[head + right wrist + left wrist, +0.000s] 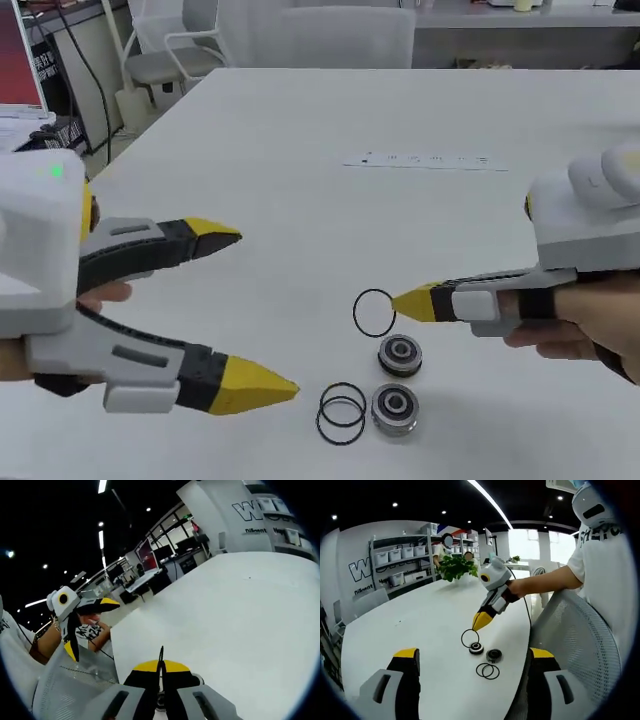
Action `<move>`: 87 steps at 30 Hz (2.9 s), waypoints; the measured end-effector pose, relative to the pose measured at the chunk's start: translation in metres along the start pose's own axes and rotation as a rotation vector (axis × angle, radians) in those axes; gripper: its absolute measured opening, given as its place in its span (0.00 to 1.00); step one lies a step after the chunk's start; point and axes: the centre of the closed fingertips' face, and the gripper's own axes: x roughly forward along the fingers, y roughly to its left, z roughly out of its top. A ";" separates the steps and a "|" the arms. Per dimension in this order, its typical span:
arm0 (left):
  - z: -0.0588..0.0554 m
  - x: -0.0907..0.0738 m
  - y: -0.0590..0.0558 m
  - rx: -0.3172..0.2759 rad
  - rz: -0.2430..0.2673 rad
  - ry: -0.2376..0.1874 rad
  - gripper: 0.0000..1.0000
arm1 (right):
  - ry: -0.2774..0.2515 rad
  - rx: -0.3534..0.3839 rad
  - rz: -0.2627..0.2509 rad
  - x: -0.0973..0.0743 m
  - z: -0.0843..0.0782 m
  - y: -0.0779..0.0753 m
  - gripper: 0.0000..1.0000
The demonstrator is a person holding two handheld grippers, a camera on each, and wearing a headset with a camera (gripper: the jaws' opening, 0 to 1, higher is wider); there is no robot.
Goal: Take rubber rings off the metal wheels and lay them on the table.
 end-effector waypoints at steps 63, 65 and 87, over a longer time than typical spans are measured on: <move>-0.072 -0.008 -0.006 -0.178 0.081 0.105 0.74 | 0.258 -0.078 -0.016 0.050 -0.067 0.010 0.00; -0.072 -0.008 -0.005 -0.178 0.082 0.105 0.74 | 0.270 -0.097 -0.026 0.050 -0.069 0.008 0.00; -0.075 -0.009 -0.005 -0.174 0.086 0.121 0.73 | 0.259 -0.142 -0.086 0.042 -0.062 -0.007 0.03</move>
